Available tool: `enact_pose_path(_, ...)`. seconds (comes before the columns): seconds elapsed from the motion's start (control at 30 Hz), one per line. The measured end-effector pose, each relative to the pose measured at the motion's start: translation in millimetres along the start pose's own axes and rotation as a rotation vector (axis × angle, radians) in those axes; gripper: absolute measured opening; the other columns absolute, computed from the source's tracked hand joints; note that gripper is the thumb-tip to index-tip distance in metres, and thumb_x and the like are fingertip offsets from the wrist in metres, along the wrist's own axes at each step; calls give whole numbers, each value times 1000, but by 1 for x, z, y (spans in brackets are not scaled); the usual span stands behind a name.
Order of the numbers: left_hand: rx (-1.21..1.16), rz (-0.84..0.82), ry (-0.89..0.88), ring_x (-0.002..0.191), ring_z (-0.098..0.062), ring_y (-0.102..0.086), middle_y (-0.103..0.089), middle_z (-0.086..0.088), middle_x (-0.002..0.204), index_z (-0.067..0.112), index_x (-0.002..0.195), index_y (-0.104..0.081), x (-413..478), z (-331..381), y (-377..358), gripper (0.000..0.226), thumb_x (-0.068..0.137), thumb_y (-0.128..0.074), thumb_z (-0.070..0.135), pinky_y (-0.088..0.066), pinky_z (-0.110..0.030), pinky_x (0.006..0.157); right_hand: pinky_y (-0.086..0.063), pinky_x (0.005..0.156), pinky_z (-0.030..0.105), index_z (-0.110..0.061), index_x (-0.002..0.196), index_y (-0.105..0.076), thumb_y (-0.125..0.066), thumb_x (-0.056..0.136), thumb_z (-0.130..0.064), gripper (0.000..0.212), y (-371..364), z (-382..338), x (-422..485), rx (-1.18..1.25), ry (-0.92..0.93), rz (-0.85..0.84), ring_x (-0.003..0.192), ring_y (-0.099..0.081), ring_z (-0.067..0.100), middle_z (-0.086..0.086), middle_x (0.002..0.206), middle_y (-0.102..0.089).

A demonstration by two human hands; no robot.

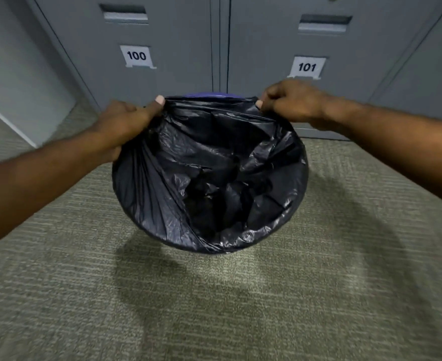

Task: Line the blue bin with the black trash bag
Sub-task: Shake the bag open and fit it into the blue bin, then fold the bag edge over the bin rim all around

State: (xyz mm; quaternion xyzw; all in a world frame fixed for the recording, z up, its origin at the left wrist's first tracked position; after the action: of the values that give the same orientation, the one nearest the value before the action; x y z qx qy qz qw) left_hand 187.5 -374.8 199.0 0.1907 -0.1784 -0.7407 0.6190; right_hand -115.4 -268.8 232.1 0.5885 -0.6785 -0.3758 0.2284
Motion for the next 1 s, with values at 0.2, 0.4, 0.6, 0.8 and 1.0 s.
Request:
enact_pose_path(0.2,96,-50,-62,75,-15,-73,-79,-11,90,1,95,-75,-10,1,1,73,73,-77,70,-58,-37,76,-54,76,30,-21,81,-75,-74,88,-29,11,-10,4,35,334,-95,-26,82,-69,16,0,88,-76)
enact_pose_path(0.4,263,-57,-207,66,12,-63,-69,27,67,32,74,-68,-25,17,0,38,72,-79,68,-42,-11,57,-50,79,35,-10,86,-72,-62,98,-19,18,-33,27,38,162,-262,-289,77,-61,24,3,78,-73)
enact_pose_path(0.6,71,-194,-39,85,-6,-74,-80,10,94,27,102,-78,-15,4,-5,37,75,-85,51,-55,-20,73,-53,56,31,-7,74,-63,-56,99,-17,28,-60,52,19,341,-393,-342,60,-65,28,4,50,-68)
enact_pose_path(0.8,-35,-362,218,100,-8,-75,-74,5,113,33,139,-56,-32,-27,36,91,56,-92,45,-59,-17,66,-60,83,39,-15,91,-75,-63,98,-35,25,-22,25,43,488,-214,-64,92,-72,30,11,98,-77)
enact_pose_path(1.0,143,-224,284,68,-9,-78,-77,-5,98,26,114,-64,-82,-25,63,76,62,-76,80,-64,-28,66,-51,98,43,-18,122,-62,-58,99,-41,33,-31,-19,26,34,129,35,107,-65,26,7,117,-71)
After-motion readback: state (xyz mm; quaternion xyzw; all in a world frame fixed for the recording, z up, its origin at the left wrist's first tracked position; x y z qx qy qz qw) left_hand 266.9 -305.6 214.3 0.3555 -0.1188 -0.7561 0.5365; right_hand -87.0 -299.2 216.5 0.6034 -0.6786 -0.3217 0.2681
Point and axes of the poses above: each hand's wrist, its own x-axis towards the middle knuckle, its own y-axis out of the back of the hand, z = x × y, the point moved 9 cm from there along x, towards the middle knuckle
